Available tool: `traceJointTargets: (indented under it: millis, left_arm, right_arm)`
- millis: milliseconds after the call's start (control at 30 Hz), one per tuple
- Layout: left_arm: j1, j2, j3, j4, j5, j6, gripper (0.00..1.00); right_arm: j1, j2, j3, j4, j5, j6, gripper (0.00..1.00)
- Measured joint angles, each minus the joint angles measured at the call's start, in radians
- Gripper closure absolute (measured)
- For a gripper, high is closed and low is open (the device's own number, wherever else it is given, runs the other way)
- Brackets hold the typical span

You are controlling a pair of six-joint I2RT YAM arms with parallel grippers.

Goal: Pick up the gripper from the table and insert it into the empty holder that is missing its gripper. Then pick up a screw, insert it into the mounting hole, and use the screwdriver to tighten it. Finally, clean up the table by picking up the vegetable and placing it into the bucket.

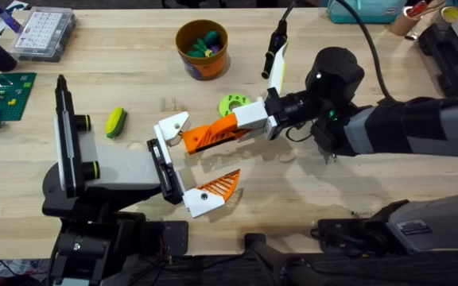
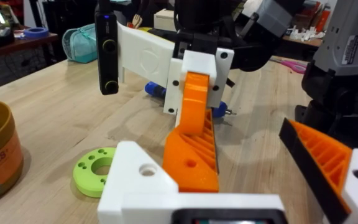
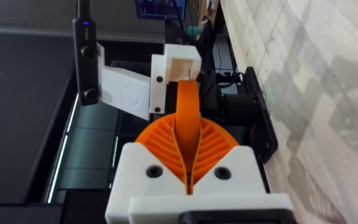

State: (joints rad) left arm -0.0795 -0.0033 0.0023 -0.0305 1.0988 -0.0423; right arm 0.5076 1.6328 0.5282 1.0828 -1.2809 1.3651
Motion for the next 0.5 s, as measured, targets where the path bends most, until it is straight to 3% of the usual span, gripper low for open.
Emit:
traceJointTargets:
  millis: [500]
  left_arm:
    - [0.000,0.004,0.002,-0.025,-0.011,-0.003,0.010]
  right_arm:
    - [0.000,0.005,0.000,-0.014,-0.016,0.004,0.990]
